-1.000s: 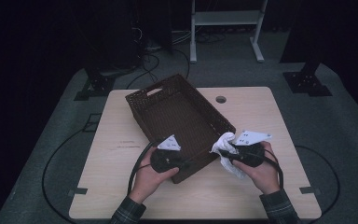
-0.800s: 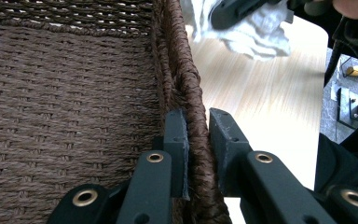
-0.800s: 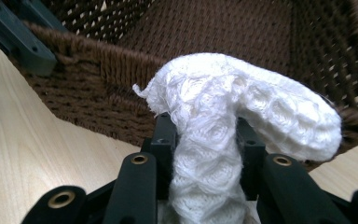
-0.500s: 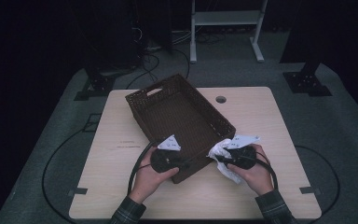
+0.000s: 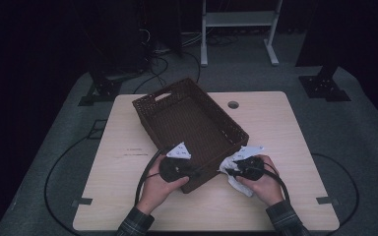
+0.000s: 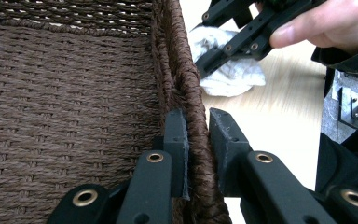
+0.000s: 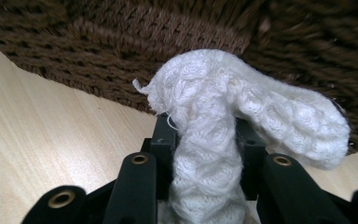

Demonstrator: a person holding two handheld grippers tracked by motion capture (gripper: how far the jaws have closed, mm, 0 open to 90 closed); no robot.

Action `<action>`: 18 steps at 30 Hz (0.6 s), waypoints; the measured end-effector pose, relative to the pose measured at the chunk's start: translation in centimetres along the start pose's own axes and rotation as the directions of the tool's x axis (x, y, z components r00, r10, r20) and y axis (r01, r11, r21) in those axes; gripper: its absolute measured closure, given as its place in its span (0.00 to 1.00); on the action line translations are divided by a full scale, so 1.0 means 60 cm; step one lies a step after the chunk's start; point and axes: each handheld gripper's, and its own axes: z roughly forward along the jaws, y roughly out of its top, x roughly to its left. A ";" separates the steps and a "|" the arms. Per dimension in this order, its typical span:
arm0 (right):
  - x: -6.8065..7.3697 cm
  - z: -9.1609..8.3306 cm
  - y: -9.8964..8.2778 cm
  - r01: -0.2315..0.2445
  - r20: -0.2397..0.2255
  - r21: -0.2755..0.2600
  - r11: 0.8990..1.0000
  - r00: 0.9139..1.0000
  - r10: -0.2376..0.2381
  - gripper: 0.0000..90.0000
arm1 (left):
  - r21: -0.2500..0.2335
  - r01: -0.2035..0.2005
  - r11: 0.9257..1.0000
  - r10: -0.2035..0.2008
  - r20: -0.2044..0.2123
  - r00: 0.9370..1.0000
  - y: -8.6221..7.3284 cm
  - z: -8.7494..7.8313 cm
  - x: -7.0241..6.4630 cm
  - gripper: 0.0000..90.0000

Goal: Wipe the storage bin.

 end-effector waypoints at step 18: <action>0.001 0.028 -0.010 0.007 -0.001 0.065 0.998 1.000 -0.007 0.74 | 0.000 0.000 1.000 0.000 -0.001 1.000 0.000 0.000 0.000 0.86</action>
